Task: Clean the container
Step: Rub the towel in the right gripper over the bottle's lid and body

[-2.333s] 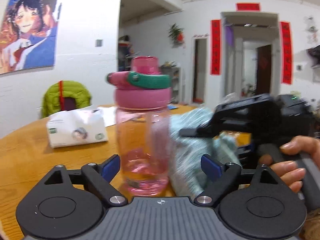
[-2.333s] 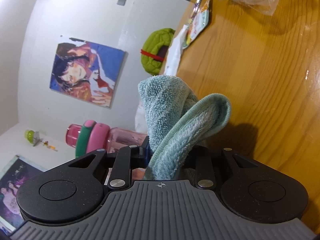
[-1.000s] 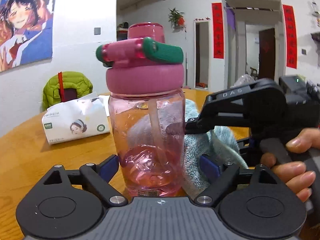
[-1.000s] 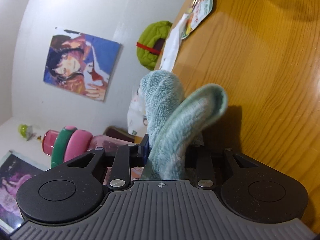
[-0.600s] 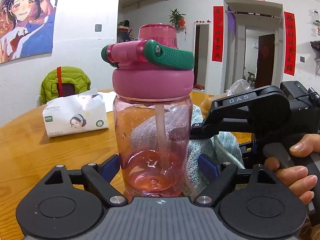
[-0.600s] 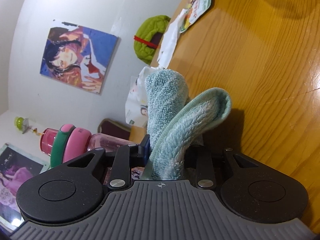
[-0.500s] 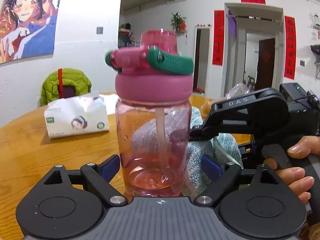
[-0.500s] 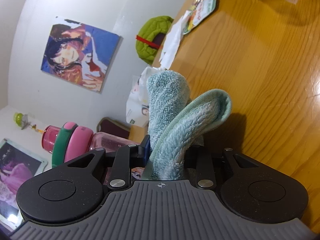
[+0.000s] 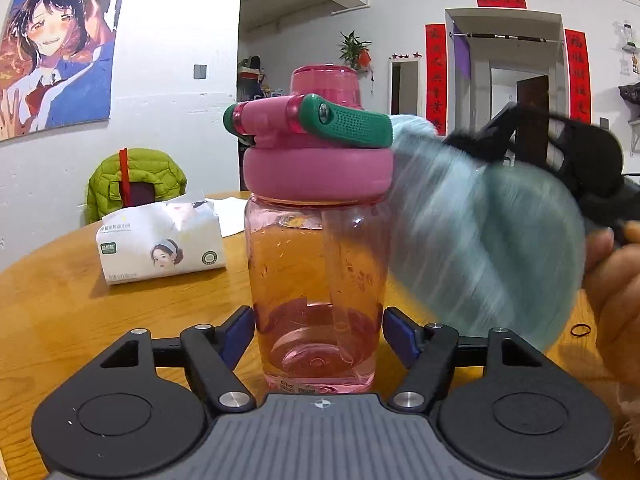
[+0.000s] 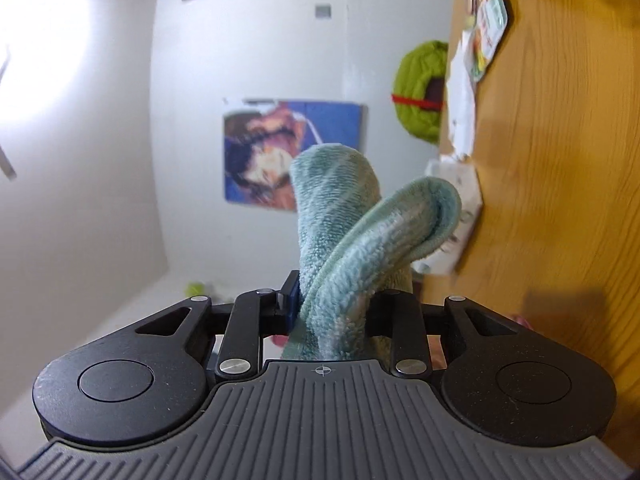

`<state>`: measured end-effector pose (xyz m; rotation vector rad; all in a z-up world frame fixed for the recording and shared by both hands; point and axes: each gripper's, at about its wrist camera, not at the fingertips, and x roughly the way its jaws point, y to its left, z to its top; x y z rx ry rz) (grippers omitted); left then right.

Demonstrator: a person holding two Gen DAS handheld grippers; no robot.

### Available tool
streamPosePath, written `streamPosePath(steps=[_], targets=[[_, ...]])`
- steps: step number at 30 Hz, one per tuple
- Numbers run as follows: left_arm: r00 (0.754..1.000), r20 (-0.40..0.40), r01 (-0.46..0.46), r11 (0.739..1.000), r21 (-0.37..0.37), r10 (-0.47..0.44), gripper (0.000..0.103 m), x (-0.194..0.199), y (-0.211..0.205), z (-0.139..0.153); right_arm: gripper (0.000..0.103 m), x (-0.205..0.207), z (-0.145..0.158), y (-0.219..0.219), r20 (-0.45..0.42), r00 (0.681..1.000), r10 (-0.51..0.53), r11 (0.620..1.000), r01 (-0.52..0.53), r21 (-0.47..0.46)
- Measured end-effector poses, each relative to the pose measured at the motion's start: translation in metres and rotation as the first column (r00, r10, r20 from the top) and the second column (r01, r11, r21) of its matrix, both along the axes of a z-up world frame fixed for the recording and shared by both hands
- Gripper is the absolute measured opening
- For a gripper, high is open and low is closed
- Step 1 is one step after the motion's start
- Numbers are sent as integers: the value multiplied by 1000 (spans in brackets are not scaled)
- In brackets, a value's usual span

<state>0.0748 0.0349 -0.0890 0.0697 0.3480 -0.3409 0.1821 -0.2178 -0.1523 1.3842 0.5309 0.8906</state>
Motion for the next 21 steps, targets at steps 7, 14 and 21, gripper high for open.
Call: streamPosePath(steps=[7,14,21], targets=[[1000,-1,0,1000,0,0,68,0,0,0,33,11,-15,19,-234,971,-48,927,-44,-372],[1000,-4,-7,1000,2,7,69,6,-4,1,34,-2,1,-2,-23,999,-38,997,36,-74],[1000,-13,-11,1000,8,11,69,6,-5,-1,39,5,4,13,-163,977,-139,853,34,-522]])
